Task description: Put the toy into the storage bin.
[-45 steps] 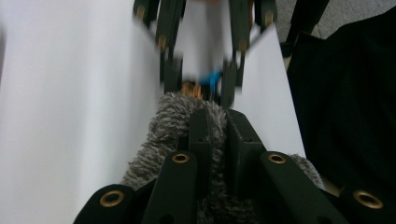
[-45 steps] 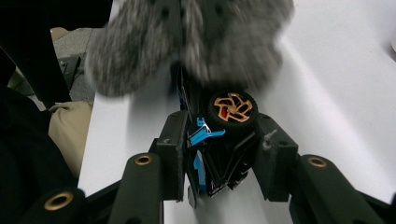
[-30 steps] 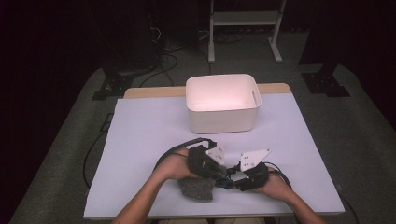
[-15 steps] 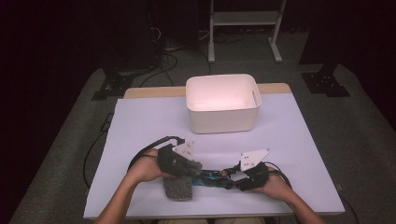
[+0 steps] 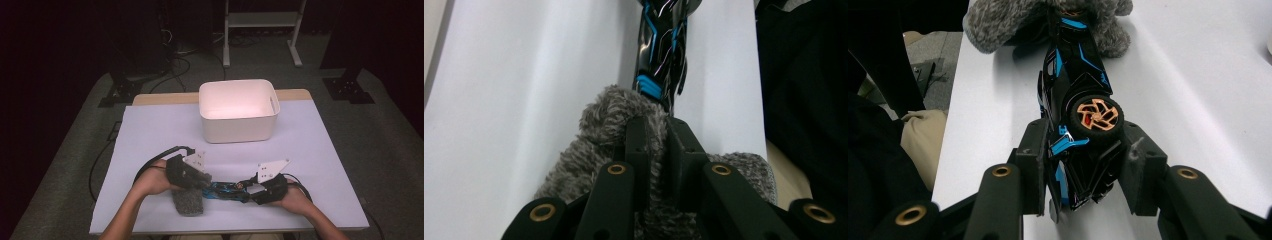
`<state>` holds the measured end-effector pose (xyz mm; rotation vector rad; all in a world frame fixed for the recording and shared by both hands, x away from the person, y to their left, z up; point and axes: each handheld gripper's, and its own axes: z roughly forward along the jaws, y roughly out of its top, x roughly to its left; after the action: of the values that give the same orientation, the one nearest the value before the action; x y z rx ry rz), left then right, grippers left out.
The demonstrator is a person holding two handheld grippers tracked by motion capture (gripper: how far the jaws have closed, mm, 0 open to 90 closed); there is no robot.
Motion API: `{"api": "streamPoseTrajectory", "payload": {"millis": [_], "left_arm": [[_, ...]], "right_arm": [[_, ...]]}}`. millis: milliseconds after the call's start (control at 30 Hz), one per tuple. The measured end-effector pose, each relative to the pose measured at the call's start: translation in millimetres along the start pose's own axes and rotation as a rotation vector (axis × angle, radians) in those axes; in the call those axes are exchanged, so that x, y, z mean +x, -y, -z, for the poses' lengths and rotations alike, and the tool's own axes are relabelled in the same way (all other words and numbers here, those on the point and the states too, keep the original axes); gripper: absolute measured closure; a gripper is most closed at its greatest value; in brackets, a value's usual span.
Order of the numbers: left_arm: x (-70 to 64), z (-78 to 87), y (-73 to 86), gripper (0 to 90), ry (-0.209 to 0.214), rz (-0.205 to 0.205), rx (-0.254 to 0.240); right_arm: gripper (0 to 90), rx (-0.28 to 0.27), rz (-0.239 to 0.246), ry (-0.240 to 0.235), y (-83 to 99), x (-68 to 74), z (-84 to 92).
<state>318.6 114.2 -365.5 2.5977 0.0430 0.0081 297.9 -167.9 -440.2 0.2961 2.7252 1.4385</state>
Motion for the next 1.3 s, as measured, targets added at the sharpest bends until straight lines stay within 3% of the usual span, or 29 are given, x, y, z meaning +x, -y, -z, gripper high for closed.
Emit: {"api": "streamPoseTrajectory", "payload": {"millis": [200,333,467,567,733,1000,1300], "left_arm": [[-0.6,-6.2,-14.5,81.2,0.015,-0.030,-0.007],[-0.6,-16.6,-32.1,81.2,0.036,-0.057,-0.001],[-1.7,-26.3,-50.1,81.2,0.067,-0.093,-0.026],[-2.7,-35.1,-58.2,81.1,0.070,-0.112,0.004],[-0.4,-29.2,-49.7,81.1,0.060,-0.087,0.001],[0.9,-8.6,-14.4,80.7,0.024,-0.020,-0.041],[0.7,-11.5,-14.7,80.6,0.036,-0.019,-0.042]], "right_arm": [[58.3,-0.003,-0.006,0.000,0.2,-0.2,-0.1],[58.3,-0.004,-0.004,0.002,0.3,0.1,-0.2],[58.3,-0.003,-0.004,0.001,0.3,-0.1,-0.1],[58.3,-0.002,-0.003,0.001,0.3,0.3,-0.1],[58.3,0.003,-0.002,0.004,-0.3,0.9,0.1],[57.9,0.005,-0.011,0.002,-0.6,0.7,-0.1],[49.2,0.054,-0.040,-0.013,-12.2,-1.5,-8.7]]}}
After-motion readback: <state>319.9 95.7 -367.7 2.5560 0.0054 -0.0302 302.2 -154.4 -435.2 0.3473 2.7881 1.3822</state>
